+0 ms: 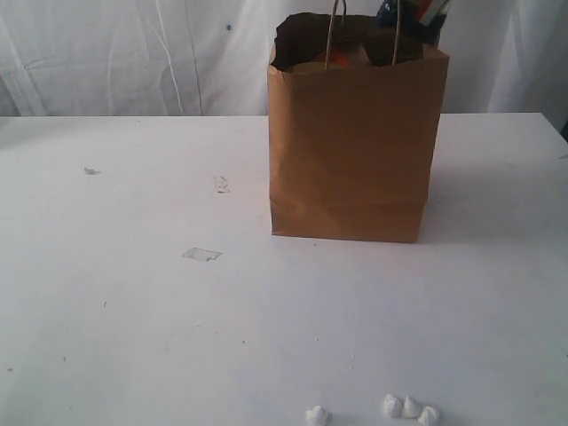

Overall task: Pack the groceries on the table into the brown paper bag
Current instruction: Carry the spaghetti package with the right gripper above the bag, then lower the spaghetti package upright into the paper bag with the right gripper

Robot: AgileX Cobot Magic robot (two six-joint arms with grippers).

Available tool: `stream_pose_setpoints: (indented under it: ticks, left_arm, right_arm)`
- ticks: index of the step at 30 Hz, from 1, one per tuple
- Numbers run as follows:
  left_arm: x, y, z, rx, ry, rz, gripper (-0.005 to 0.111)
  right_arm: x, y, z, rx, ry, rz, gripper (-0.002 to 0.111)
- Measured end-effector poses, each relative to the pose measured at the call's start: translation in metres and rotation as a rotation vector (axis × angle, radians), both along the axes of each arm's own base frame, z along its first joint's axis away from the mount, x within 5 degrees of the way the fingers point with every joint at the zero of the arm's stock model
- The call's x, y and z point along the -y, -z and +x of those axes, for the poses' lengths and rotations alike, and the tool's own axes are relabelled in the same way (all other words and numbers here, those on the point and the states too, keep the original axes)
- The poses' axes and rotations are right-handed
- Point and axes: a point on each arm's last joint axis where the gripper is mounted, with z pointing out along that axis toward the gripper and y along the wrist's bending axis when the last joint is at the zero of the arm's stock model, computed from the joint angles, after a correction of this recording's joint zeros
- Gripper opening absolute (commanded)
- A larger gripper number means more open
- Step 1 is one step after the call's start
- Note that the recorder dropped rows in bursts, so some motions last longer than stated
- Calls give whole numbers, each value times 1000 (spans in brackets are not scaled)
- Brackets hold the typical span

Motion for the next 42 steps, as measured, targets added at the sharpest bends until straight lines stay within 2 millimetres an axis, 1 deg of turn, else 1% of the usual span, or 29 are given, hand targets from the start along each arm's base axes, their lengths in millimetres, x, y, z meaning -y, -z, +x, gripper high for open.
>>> stream_pose_setpoints:
  ticks: [5, 9, 12, 16, 19, 22, 27, 30, 33, 36, 39, 42]
  left_arm:
    - [0, 0, 0, 0, 0, 0, 0]
    - [0, 0, 0, 0, 0, 0, 0]
    - [0, 0, 0, 0, 0, 0, 0]
    - [0, 0, 0, 0, 0, 0, 0]
    - [0, 0, 0, 0, 0, 0, 0]
    - [0, 0, 0, 0, 0, 0, 0]
    - [0, 0, 0, 0, 0, 0, 0]
    - [0, 0, 0, 0, 0, 0, 0]
    - [0, 0, 0, 0, 0, 0, 0]
    - [0, 0, 0, 0, 0, 0, 0]
    - [0, 0, 0, 0, 0, 0, 0]
    - [0, 0, 0, 0, 0, 0, 0]
  right_arm:
    - [0, 11, 10, -22, 5, 6, 0]
    - [-1, 10, 11, -24, 2, 16, 0]
    - [-2, 4, 10, -13, -7, 65, 0]
    - [-4, -11, 7, 5, -39, 118, 0]
    - [-7, -17, 4, 20, -66, 60, 0]
    - [-9, -14, 3, 8, -97, -14, 0]
    - [-12, -3, 9, -19, -141, -131, 0]
    - [-15, 8, 15, -57, -170, -163, 0]
    - [-19, 26, 25, -128, -214, -182, 0]
    - [-21, 37, 30, -164, -245, -211, 0]
    - [-23, 52, 38, -194, -283, -276, 0]
    - [-26, 61, 42, -222, -312, -257, 0]
